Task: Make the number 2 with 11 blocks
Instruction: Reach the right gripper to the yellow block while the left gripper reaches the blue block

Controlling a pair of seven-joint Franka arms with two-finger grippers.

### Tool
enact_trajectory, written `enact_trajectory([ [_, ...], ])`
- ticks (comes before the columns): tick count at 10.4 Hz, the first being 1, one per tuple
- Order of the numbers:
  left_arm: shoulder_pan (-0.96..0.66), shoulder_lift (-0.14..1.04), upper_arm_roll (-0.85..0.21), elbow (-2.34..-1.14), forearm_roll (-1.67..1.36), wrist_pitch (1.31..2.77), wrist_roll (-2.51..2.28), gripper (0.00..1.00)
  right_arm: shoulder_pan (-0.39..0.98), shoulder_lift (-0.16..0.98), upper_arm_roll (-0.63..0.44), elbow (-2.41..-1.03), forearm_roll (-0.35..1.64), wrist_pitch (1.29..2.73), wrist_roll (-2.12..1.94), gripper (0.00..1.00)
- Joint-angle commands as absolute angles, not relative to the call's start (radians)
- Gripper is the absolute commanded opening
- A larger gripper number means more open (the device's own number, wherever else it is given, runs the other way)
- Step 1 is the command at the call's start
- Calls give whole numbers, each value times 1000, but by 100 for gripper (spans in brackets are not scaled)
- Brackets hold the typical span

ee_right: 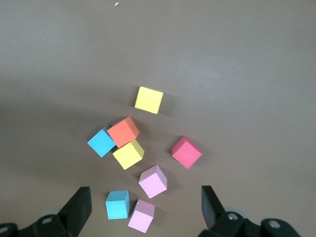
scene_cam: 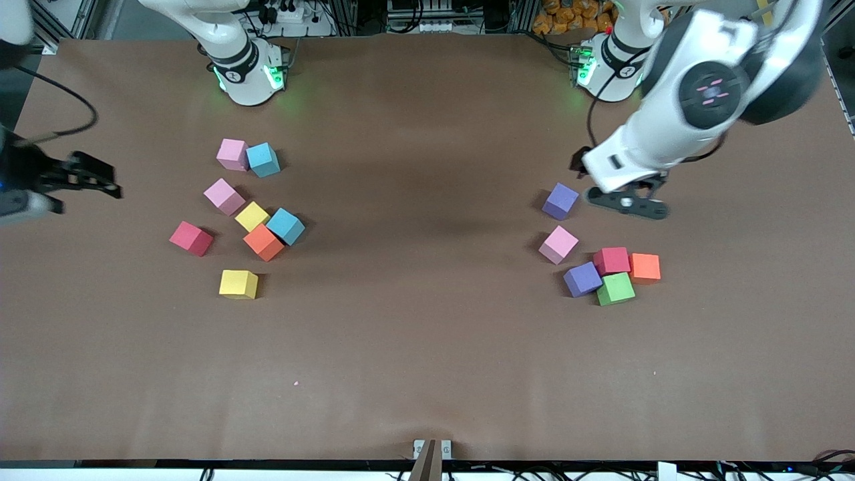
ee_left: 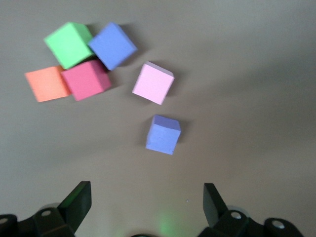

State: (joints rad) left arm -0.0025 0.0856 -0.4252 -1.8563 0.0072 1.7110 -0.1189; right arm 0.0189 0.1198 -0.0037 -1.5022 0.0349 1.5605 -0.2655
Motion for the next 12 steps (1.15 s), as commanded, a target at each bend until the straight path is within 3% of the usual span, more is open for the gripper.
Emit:
enact_trajectory([
  [1, 8, 77, -451, -1962, 12, 1787, -110, 100, 41, 110, -8, -1667, 41, 1729, -279, 98],
  [4, 6, 84, -474, -2123, 18, 1967, -92, 100, 44, 132, -8, -1822, 41, 1966, -282, 100],
  [12, 15, 181, -476, -2275, 98, 2178, -58, 100, 80, 443, -8, -1799, 41, 2215, -207, 100],
])
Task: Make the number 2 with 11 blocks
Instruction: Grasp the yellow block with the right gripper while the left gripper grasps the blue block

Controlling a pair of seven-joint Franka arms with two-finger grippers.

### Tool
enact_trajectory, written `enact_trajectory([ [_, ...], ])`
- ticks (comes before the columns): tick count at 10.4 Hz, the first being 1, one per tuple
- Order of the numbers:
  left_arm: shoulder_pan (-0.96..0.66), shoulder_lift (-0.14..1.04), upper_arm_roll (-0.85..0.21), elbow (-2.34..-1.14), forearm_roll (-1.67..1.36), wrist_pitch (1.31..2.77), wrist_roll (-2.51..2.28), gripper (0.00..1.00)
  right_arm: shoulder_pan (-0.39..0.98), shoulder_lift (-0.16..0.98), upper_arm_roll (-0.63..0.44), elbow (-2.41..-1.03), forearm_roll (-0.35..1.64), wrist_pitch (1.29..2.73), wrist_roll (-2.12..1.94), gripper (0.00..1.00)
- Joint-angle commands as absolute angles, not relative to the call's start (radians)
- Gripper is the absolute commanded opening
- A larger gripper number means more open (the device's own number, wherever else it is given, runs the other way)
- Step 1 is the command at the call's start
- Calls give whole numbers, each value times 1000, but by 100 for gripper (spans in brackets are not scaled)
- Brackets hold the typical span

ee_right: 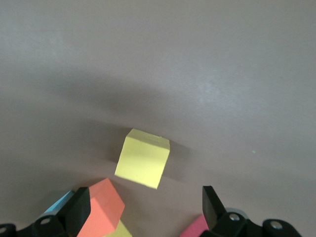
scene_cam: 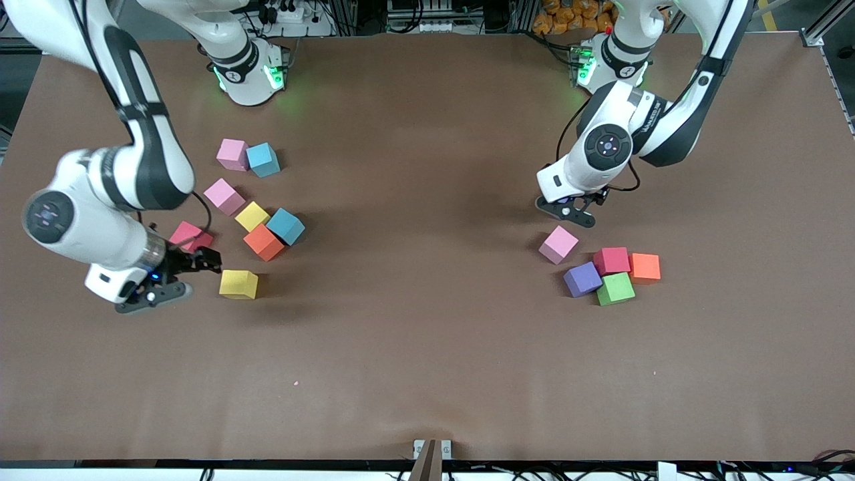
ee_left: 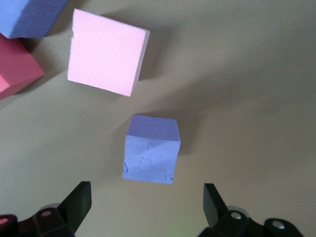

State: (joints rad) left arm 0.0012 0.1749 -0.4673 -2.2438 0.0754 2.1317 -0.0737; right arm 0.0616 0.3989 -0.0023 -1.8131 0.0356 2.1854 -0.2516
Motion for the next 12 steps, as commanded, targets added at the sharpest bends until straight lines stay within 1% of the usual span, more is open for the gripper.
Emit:
enact_trajectory([
  [1, 18, 192, -476, -2284, 110, 2195, -58, 100, 84, 465, -8, -1801, 41, 2221, -192, 100],
  [6, 20, 258, -474, -2286, 130, 2241, -58, 100, 95, 563, -6, -1813, 57, 2289, -141, 100],
  [9, 26, 288, -471, -2290, 132, 2275, -58, 100, 98, 557, -6, -1856, 66, 2301, -71, 100],
  [11, 26, 301, -471, -2299, 132, 2287, -58, 100, 97, 557, -8, -1856, 66, 2307, -66, 100],
  [12, 26, 302, -469, -2304, 132, 2290, -58, 100, 97, 560, -8, -1870, 66, 2331, -57, 100],
])
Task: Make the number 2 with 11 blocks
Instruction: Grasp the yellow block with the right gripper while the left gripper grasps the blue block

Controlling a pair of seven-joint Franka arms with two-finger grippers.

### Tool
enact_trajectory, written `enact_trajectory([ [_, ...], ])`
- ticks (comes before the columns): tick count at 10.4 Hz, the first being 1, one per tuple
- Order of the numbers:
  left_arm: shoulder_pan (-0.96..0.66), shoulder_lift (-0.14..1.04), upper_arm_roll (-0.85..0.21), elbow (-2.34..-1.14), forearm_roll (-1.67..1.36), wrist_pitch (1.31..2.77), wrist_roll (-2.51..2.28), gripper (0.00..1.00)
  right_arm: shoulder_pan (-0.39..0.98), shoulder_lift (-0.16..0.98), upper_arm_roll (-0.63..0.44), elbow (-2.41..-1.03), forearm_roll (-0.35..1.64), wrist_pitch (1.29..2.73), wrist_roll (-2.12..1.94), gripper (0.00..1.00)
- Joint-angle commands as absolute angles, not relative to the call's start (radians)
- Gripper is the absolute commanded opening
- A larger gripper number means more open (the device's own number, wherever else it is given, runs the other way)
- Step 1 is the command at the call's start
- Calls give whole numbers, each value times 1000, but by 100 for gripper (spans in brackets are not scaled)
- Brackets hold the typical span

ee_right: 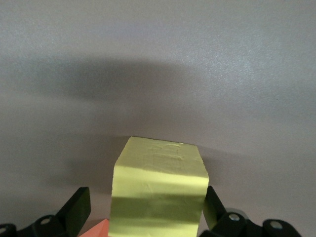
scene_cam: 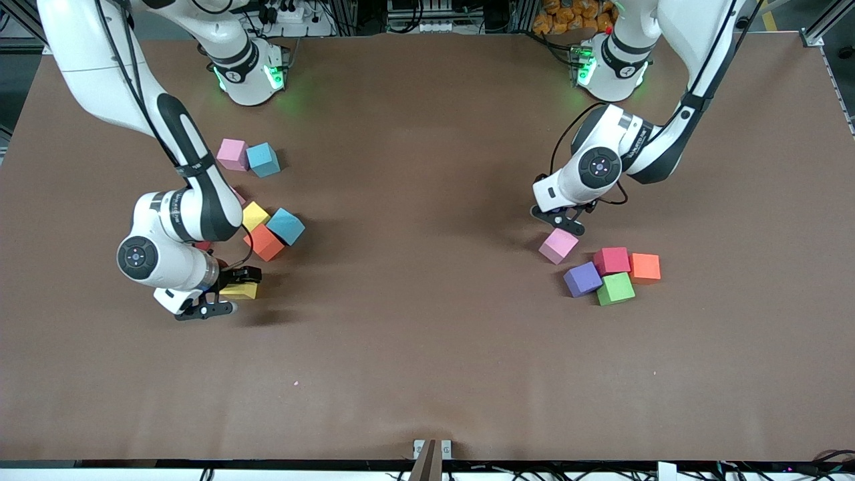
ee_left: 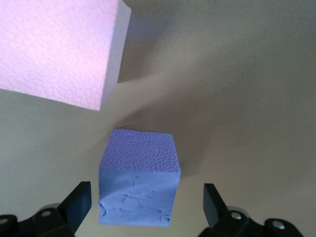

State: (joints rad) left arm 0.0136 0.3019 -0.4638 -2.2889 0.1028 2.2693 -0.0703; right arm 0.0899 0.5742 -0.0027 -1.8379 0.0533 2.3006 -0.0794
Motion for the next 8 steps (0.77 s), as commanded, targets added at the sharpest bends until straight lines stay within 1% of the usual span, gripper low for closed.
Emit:
enact_trajectory([
  [1, 26, 307, -469, -2306, 132, 2290, -58, 100, 97, 560, -8, -1905, 66, 2395, -26, 100],
  [2, 26, 316, -469, -2304, 161, 2290, -60, 100, 98, 560, -6, -1937, 66, 2460, -11, 100],
  [3, 35, 327, -469, -2304, 182, 2292, -60, 100, 98, 563, -8, -1948, 64, 2486, -11, 100],
  [5, 43, 340, -469, -2303, 184, 2302, -60, 100, 98, 560, -8, -1962, 64, 2488, -11, 100],
  [6, 41, 345, -469, -2299, 184, 2304, -61, 100, 97, 560, -6, -1965, 64, 2487, -11, 98],
  [7, 44, 347, -469, -2298, 184, 2304, -61, 99, 98, 560, -6, -1965, 64, 2488, -11, 92],
  [8, 43, 351, -469, -2296, 184, 2304, -63, 95, 98, 560, -6, -1965, 64, 2488, -9, 83],
])
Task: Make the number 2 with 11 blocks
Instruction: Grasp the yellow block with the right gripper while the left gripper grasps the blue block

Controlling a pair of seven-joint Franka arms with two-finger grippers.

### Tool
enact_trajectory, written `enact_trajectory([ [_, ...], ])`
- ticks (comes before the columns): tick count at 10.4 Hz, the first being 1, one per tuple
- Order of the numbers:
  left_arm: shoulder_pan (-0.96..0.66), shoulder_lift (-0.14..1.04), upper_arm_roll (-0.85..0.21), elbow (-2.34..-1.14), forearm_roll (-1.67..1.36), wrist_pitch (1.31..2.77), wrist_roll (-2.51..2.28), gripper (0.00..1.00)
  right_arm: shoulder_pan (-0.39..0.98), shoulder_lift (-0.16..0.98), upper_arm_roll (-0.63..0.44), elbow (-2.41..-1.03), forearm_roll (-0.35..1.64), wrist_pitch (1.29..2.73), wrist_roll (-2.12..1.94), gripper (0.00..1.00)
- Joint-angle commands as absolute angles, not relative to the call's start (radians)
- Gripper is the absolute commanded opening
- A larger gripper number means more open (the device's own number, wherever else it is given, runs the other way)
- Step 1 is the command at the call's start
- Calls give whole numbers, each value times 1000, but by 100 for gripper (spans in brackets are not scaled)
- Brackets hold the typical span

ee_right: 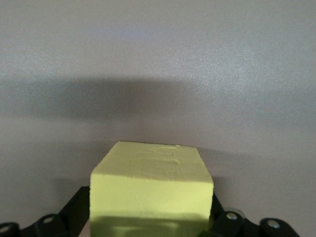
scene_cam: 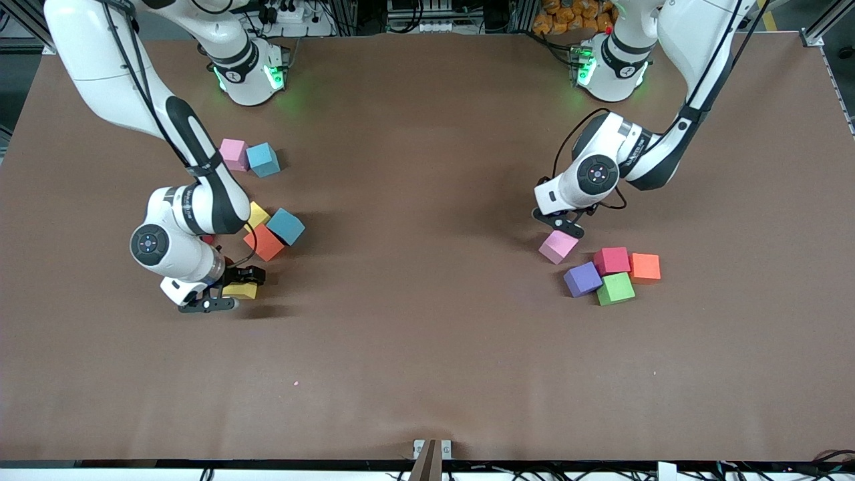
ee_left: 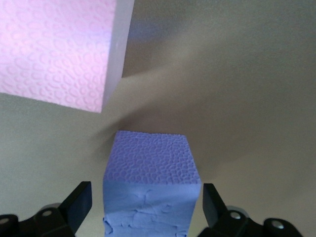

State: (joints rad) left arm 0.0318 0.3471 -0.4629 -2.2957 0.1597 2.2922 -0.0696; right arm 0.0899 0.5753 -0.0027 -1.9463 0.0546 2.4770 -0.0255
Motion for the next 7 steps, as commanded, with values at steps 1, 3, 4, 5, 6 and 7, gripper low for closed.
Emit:
enact_trajectory([
  [1, 43, 353, -469, -2295, 184, 2304, -66, 85, 100, 560, -6, -1964, 64, 2490, -9, 75],
  [3, 43, 345, -471, -2295, 184, 2304, -74, 67, 100, 563, -6, -1960, 64, 2497, -9, 68],
  [4, 43, 342, -472, -2295, 184, 2304, -74, 51, 100, 561, -6, -1957, 64, 2499, -9, 65],
  [5, 43, 341, -472, -2298, 184, 2303, -80, 38, 100, 558, -6, -1956, 64, 2496, -9, 61],
  [6, 43, 338, -474, -2298, 184, 2299, -98, 36, 100, 546, -5, -1953, 64, 2487, -9, 59],
  [7, 41, 333, -476, -2296, 184, 2290, -126, 34, 98, 526, -6, -1953, 64, 2484, -14, 58],
])
